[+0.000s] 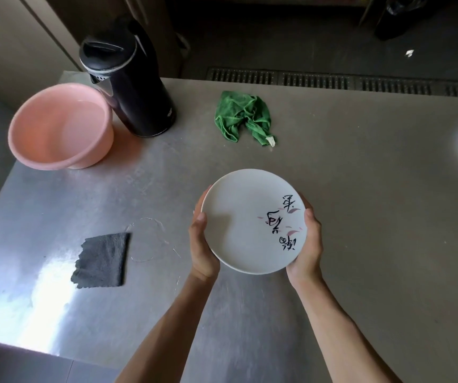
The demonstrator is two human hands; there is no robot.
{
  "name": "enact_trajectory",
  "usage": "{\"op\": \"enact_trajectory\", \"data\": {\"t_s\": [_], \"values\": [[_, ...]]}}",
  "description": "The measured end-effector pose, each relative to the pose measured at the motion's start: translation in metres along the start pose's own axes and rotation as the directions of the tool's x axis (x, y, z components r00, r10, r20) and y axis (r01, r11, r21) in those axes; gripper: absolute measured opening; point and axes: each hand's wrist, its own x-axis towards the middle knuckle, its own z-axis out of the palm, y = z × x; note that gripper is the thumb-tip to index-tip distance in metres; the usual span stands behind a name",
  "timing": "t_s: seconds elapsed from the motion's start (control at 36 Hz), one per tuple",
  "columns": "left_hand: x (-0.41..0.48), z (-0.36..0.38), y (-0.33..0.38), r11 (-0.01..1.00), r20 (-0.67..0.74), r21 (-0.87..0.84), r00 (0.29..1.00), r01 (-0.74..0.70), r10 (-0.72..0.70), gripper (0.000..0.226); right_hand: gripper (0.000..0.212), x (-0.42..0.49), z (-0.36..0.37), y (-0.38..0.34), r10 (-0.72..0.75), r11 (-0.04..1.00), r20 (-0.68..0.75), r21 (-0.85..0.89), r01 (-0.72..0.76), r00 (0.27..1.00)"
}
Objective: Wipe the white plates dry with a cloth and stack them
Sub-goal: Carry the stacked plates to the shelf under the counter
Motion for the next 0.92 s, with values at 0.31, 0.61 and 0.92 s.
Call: {"op": "enact_trajectory", "data": {"t_s": [0.31, 0.61, 0.92], "values": [[-0.004, -0.002, 0.000, 0.998, 0.038, -0.030, 0.997, -0.060, 0.061, 0.061, 0.061, -0.002, 0.000, -0.001, 0.013, 1.000, -0.029, 0.002, -0.013, 0.999], [-0.006, 0.001, 0.011, 0.990, -0.019, -0.127, 0.998, -0.055, 0.053, 0.057, 0.058, -0.004, 0.006, -0.011, -0.011, 1.000, -0.005, -0.016, 0.011, 1.000], [-0.003, -0.001, 0.023, 0.992, 0.009, -0.117, 0.999, -0.044, 0.045, 0.061, 0.062, -0.010, 0.020, -0.027, -0.029, 1.000, -0.002, -0.006, 0.029, 1.000]]}}
